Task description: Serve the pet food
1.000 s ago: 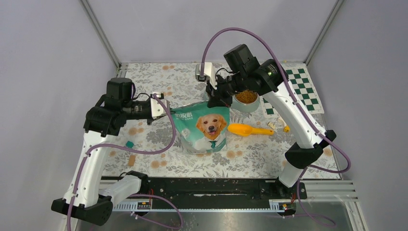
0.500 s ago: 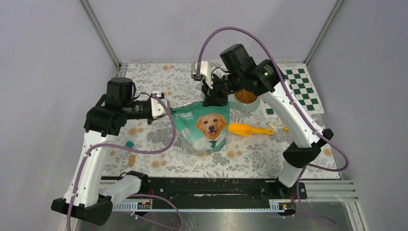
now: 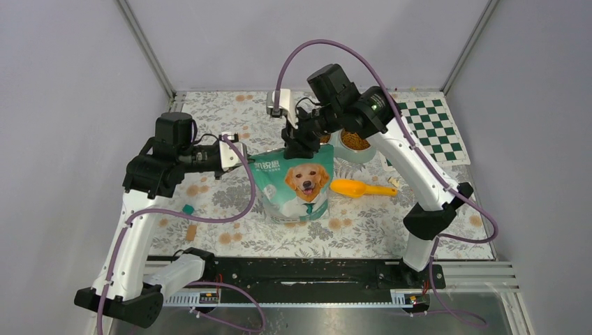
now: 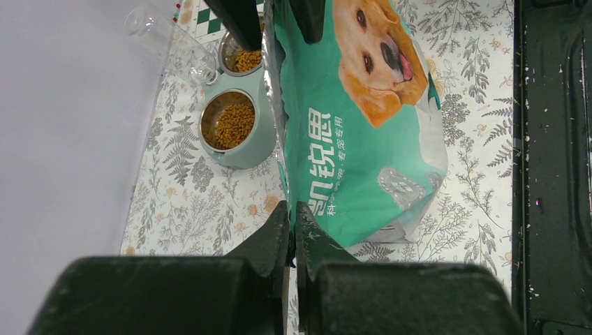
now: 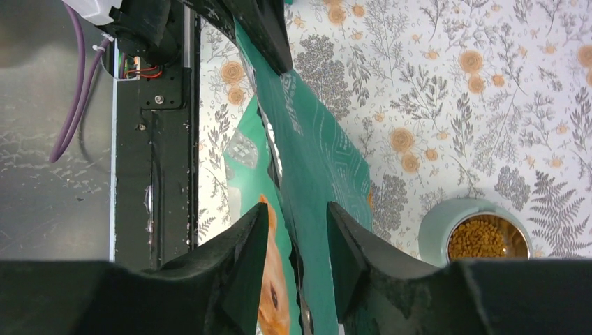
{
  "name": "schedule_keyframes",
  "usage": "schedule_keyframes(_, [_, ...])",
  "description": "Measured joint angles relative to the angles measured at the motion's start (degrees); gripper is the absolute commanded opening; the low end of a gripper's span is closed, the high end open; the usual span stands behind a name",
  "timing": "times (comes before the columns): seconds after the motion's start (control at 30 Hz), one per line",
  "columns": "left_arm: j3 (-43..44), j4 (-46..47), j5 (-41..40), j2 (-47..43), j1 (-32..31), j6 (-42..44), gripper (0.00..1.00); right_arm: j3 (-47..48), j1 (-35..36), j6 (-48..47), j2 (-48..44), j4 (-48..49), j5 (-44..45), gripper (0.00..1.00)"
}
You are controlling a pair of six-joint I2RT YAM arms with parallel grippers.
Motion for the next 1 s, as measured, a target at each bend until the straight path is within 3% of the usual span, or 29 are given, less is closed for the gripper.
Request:
schedule_keyframes(0.13, [-0.09, 0.09, -0.04, -0.15, -0.02, -0.31, 0.00, 0.24, 1.22, 0.02, 1.09, 1.16, -0.02, 0.40])
schedule_keyframes(0.23, [-0.44, 0.74, -0.11, -0.26, -0.02, -0.59, 0.00, 1.27, 1.81, -0.04, 2.51, 1.64, -0.09, 0.00])
schedule_keyframes(0.4, [-0.90, 1.18, -0.68, -0.63, 0.00, -0.81, 0.00, 2.64, 2.12, 0.98, 3.85, 1.62, -0.42, 0.00])
schedule_keyframes(0.43, [-0.90, 1.22, -0.76, -0.70, 0.00, -0.83, 0.00, 2.75, 2.12, 0.98, 3.85, 1.49, -0.37, 0.02])
schedule_keyframes(0.5, [-0.94, 1.25, -0.90, -0.81, 0.00, -0.87, 0.00, 2.78, 2.12, 1.01, 3.82, 1.46, -0.33, 0.28])
schedule_keyframes(0.6, [-1.25, 1.81, -0.96, -0.96, -0.07, -1.22, 0.02, 2.82, 2.16, 1.29, 3.82, 1.64, 0.20, 0.48])
schedule_keyframes(0.8, [-1.86, 2.91, -0.94, -1.73, -0.46, -2.08, 0.17, 0.61, 2.16, 1.09, 1.40, 2.54, 3.39, 0.56])
schedule_keyframes(1.0, [-1.81, 7.45, -0.76, -2.75, -0.90, -3.54, 0.43, -2.73, 2.16, 1.33, -3.56, 2.56, 7.06, 0.56])
